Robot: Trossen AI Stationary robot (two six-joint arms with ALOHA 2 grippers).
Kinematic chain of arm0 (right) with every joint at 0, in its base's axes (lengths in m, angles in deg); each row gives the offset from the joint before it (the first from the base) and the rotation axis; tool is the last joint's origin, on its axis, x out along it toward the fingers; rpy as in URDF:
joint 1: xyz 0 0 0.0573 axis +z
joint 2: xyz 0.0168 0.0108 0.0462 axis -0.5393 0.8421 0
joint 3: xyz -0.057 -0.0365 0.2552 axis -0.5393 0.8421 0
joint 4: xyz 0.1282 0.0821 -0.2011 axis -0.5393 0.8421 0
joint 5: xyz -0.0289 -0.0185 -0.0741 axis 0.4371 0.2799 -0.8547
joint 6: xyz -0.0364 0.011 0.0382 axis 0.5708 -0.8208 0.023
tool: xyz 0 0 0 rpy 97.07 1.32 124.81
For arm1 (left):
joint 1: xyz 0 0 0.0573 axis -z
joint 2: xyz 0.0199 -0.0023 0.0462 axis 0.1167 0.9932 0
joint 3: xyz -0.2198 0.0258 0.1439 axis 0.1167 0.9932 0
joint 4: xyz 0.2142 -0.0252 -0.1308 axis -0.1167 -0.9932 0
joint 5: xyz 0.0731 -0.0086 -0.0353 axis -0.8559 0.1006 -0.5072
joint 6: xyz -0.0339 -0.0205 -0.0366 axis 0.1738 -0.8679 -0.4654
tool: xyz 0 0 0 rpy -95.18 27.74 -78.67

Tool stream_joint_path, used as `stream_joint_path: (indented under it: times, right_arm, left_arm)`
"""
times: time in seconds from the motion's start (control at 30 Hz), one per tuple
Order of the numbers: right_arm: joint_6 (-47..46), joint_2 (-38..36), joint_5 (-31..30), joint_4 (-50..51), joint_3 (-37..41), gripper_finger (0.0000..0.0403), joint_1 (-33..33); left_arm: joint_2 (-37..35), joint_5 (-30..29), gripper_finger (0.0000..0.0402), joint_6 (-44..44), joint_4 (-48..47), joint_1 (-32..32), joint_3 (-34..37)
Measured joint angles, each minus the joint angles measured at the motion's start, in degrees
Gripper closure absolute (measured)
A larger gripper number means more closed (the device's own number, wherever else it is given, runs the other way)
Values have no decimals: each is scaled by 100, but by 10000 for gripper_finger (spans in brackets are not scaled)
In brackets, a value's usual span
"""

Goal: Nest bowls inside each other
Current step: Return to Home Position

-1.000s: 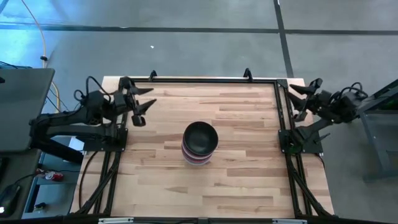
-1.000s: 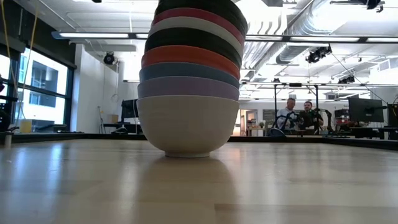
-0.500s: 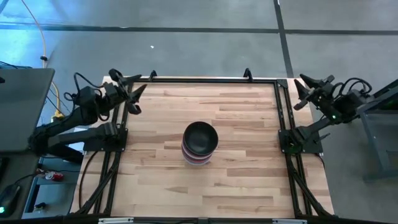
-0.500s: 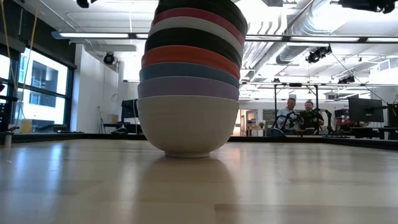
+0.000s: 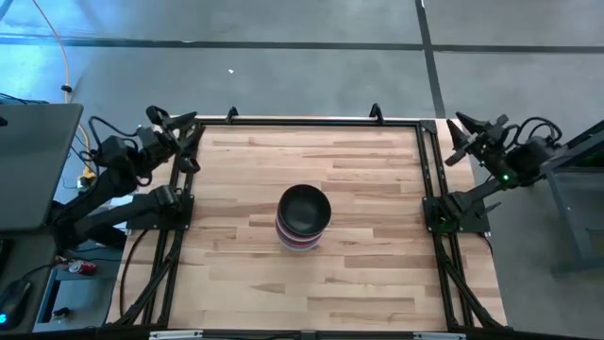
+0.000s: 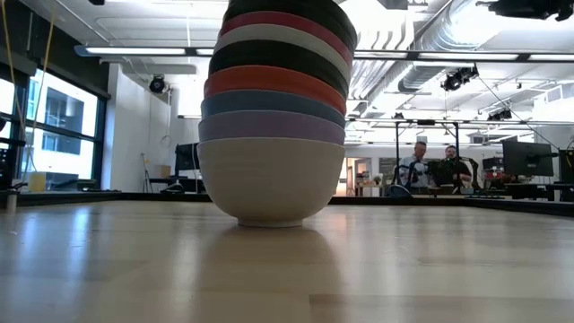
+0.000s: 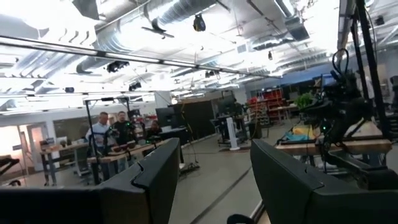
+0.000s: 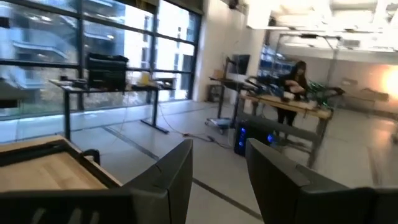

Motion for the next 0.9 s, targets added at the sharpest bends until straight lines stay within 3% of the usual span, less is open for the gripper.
stream_joint_path:
  times: [0.07, 0.27, 0.57, 0.63, 0.9]
  right_arm:
    - [-125, 0, 459, 218, -2, 260, -1]
    - [-876, 2, 3317, 1137, -1, 260, 0]
    - [-2920, 2, 6899, 2194, 1, 260, 1]
    - [-3157, 2, 7232, 2191, 81, 260, 1]
    - [-3206, -9, 7213, 2160, 748, 260, 0]
  left_arm:
    - [-65, 3, 216, -1, -92, -24, -1]
    - [-107, 290, 216, -66, -283, -20, -1]
    - [-107, 703, 216, -371, -337, -20, -1]
    - [-107, 811, 216, -458, -337, -20, -1]
    - [-105, 1645, 216, -868, -342, -20, -1]
